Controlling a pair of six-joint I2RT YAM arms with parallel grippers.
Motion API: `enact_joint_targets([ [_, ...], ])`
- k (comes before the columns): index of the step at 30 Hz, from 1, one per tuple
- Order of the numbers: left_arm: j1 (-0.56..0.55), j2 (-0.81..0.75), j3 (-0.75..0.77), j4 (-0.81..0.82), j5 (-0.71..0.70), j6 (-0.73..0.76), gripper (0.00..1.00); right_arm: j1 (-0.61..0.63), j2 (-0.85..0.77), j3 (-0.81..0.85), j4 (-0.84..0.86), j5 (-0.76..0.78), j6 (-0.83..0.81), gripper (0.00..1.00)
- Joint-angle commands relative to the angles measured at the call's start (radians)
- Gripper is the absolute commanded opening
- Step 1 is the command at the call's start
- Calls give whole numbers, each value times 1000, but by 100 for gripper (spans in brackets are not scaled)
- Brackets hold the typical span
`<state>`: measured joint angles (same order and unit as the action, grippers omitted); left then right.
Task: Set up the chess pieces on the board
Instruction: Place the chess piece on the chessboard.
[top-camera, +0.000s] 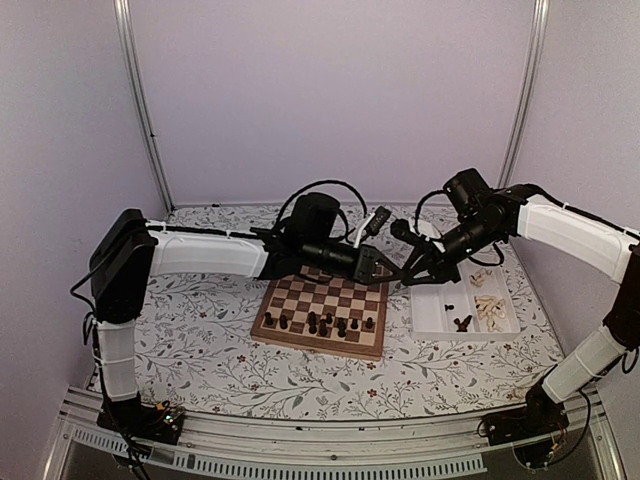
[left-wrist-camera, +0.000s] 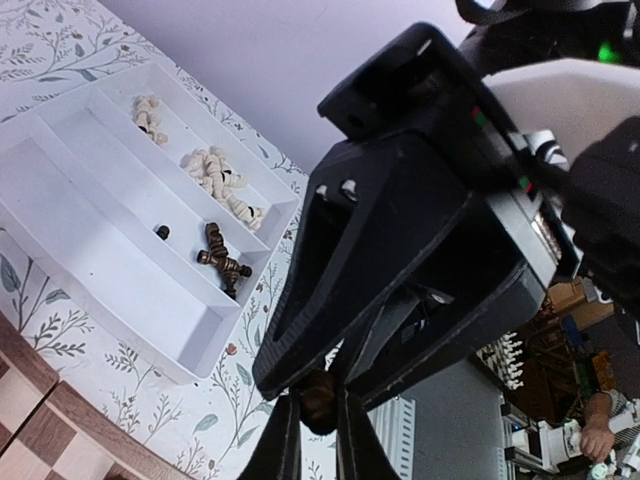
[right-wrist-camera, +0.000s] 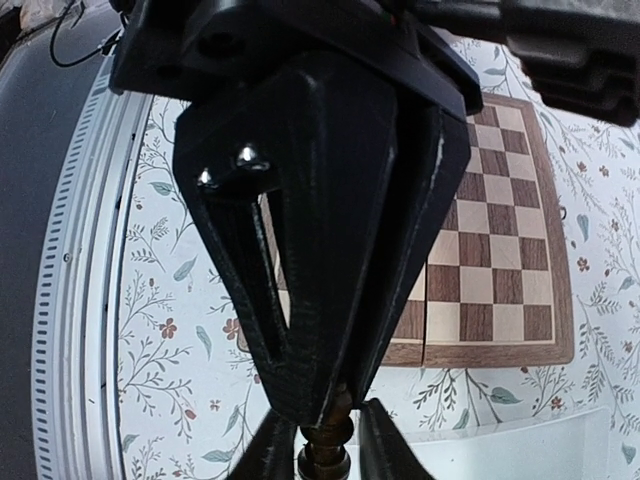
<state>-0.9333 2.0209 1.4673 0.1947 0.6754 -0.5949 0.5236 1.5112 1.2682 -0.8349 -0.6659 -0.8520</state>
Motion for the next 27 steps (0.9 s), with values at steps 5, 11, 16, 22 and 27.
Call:
enact_joint_targets([
  [5, -6, -91, 39, -313, -122, 205, 5, -115, -92, 18, 38, -229, 25, 56],
  [11, -32, -206, -39, -576, -307, 340, 6, -273, -168, -11, 94, -318, 56, 64],
  [16, -66, -247, -99, -692, -432, 388, 7, -307, -170, -123, 231, -303, 117, 64],
  [22, -101, -222, -112, -733, -494, 383, 8, -314, -117, -167, 262, -309, 121, 64],
  [27, -116, -191, -107, -738, -538, 382, 9, -313, -120, -202, 266, -327, 107, 64],
])
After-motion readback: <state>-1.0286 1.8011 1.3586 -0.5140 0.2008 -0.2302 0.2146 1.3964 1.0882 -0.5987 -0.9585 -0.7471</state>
